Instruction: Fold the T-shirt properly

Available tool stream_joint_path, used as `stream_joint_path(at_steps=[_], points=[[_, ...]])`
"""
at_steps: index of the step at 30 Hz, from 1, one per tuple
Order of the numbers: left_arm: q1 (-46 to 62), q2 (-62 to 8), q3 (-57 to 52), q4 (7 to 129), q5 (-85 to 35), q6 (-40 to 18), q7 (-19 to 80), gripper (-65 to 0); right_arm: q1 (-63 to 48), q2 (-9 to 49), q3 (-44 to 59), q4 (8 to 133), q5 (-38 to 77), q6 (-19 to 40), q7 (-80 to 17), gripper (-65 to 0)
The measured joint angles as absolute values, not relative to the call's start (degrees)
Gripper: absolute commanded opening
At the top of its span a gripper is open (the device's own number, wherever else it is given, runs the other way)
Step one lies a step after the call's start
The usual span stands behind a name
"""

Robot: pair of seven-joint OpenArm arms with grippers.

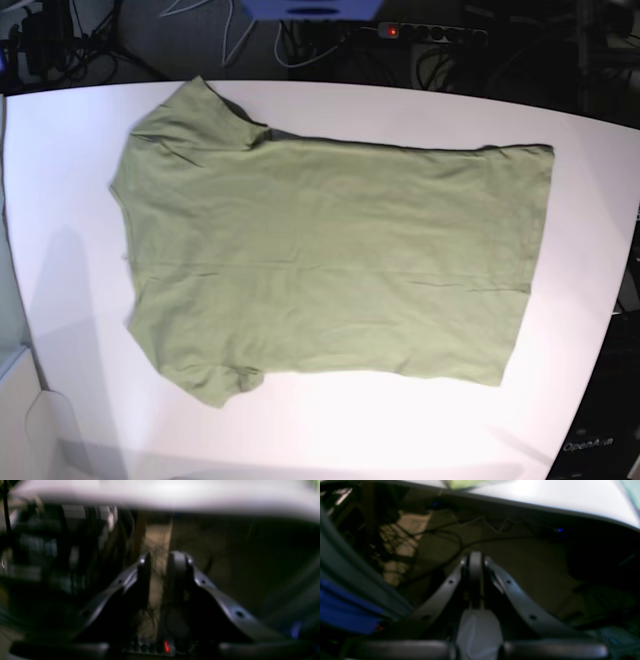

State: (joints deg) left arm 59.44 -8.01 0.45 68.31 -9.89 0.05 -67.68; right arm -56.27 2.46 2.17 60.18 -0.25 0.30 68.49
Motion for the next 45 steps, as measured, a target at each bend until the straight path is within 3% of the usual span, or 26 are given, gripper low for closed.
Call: stream_joint_path(at_steps=[4,11,14,18,21,24,31,37,45], points=[[63.7,-11.9,0.2,82.9,-14.7,0.4,-57.6,-48.2,-60.5,1.9,2.3,76.1,-0.1,0.3,58.2,-64.9],[64.8,-17.1,-5.3,98.9,-21.8,0.9,-35.9,-47.9,-60.9,1.8,1.9,99.6,0.4,0.3,30.3,-64.4],[64.8,-16.6,-10.8,103.4,-22.1,0.0,-28.2,-47.9,-58.9,1.4,1.0,105.4,1.7,0.3,22.1,-55.6],[64.8,-13.3,-18.5,106.9,-21.8,0.0,-21.5,-47.9,-54.9,1.8,-0.8,107.3,12.1,0.5,12.6,-32.8],[64.7,-11.4,-23.8,109.0,-21.6,-0.1,-18.9,-47.9,-52.0,2.9,-0.3,107.3,21.0,2.2,7.7,-25.5],[64.1,-11.3,-26.9,110.4,-21.7,-0.2,-14.7,-47.8,-49.9,5.0,-0.3,107.2,30.2,5.9,2.5,-25.1],[60.6,-11.1,-32.4,113.0,-21.5,-0.4,-7.6,-47.8,-45.6,7.8,-0.3,104.3,49.1,6.3,-3.5,-25.5],[56.2,-8.7,-37.6,113.2,-21.6,-8.5,-2.5,-47.8,-43.6,8.4,-0.4,97.0,57.6,7.0,-2.9,-25.5],[45.7,-2.2,-50.2,113.5,-21.1,-21.8,9.5,-47.8,-43.4,8.9,-0.5,96.3,59.0,7.5,-2.4,-25.5]])
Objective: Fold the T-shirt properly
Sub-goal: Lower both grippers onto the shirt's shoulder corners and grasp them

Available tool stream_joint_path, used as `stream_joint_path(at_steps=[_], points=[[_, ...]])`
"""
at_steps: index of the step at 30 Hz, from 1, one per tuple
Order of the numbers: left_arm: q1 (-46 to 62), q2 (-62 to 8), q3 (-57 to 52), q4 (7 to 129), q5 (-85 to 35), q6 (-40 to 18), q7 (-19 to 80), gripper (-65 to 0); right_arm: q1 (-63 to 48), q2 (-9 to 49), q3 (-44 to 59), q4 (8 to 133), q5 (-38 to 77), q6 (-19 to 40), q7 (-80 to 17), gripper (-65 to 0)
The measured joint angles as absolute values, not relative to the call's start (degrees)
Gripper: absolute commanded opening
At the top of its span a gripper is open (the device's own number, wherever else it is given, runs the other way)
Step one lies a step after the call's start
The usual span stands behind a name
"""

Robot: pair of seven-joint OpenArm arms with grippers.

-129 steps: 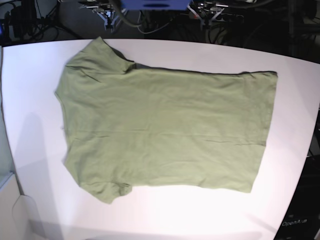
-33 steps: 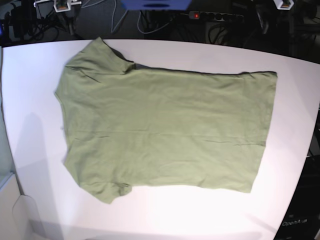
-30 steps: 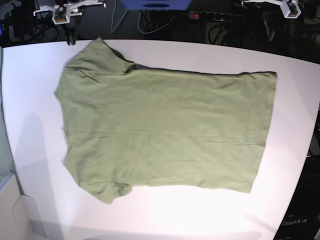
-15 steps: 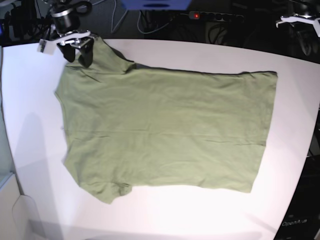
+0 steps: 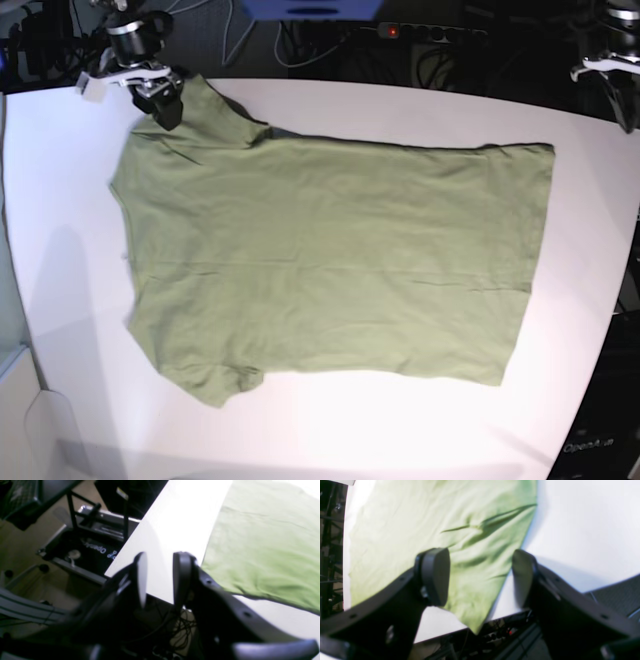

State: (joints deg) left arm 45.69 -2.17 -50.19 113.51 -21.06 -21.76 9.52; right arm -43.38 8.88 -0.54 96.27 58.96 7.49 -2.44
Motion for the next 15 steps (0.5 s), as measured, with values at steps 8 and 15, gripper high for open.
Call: stream_joint_path(at_steps=[8,15], points=[[36.4,-0.9,-62.5,113.6,-20.8,-32.8,21.6,-47.8,-43.9,9.0,-3.5,96.5,59.0,7.5,-1.7,-26.3],[34.6,-0.9,-65.5,113.4,-20.6,-35.8,25.1,-47.8,-41.8,9.0,-4.6,96.0,59.0,7.3,-3.8,-54.4]])
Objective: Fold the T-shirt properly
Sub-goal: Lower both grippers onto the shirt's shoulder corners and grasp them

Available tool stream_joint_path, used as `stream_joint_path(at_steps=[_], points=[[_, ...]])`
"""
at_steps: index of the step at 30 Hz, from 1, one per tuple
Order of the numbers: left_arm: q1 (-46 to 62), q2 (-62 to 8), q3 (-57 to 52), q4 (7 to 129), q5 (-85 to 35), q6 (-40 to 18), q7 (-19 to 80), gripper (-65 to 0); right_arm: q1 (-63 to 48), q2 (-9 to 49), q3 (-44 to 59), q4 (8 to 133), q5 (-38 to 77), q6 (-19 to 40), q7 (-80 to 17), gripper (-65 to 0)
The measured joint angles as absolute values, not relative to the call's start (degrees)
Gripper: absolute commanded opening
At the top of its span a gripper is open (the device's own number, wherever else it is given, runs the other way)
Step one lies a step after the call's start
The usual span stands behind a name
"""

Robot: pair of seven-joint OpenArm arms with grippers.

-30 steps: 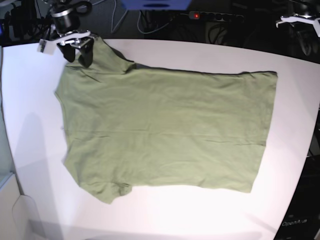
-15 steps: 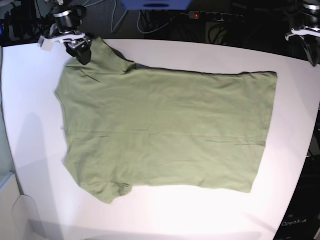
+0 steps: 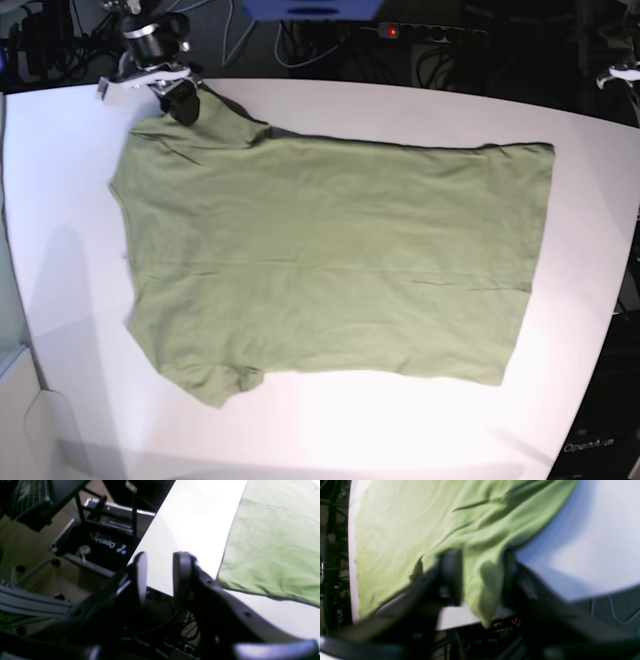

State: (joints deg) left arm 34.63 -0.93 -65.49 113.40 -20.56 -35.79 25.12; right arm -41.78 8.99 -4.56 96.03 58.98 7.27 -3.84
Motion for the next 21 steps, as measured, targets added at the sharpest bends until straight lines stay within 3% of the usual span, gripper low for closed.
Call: stream_joint_path(at_steps=[3,8,10,15,21], points=[[34.5,-0.9,-65.5,113.4,-18.6,-35.9,25.1,-47.8,-41.9,9.0,-4.3,96.0,58.9,7.3,-4.8,-64.6],[32.2,0.3,-62.9,112.4,-12.4,-37.4,25.1,-47.5,-39.9,9.0,-4.1,95.4,58.9,7.2,-8.3,-64.9],[31.2,1.3,-61.6,111.9,-10.6,-41.3,25.4,-43.2,-40.1,9.0,-4.1,94.9,58.9,7.2,-8.4,-64.9],[23.1,3.1,-61.7,106.3,-4.0,-40.1,24.6,-24.7,-40.0,8.9,-4.1,94.8,58.9,7.2,-8.3,-64.9],[15.0,4.1,-61.8,95.2,5.2,-40.2,24.9,-22.9,-39.1,10.8,-4.4,94.8,58.9,7.2,-8.5,-64.9]])
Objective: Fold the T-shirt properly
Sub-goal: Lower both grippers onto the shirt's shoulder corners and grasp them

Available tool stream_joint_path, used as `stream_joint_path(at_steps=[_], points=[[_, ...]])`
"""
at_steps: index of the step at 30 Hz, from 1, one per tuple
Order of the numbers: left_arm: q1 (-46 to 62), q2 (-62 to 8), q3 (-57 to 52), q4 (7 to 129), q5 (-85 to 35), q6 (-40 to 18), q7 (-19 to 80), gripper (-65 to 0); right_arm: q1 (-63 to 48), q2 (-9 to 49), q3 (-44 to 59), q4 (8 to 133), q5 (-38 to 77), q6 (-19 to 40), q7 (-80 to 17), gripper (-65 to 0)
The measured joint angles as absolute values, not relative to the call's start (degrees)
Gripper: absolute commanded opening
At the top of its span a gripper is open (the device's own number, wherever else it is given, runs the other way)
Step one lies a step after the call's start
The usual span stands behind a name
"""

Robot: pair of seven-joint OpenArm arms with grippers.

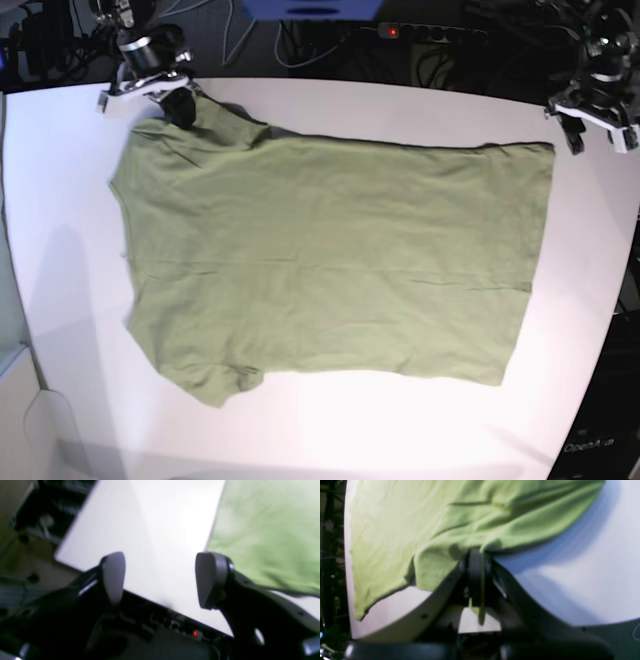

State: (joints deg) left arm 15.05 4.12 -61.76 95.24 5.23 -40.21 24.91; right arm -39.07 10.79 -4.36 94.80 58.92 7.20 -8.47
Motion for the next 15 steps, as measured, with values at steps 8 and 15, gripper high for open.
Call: stream_joint_path(at_steps=[8,15], points=[[11.3,4.4,-62.0,89.5,8.3,-40.1,24.9,-23.0,-39.2,11.0,-4.4,94.8,58.9,7.2,-8.6,-64.9],[11.1,7.4,-61.9,91.8,8.6,-40.2,24.7,-23.0,-39.2,11.7,-4.5,94.8,58.9,7.2,-8.8,-64.9]])
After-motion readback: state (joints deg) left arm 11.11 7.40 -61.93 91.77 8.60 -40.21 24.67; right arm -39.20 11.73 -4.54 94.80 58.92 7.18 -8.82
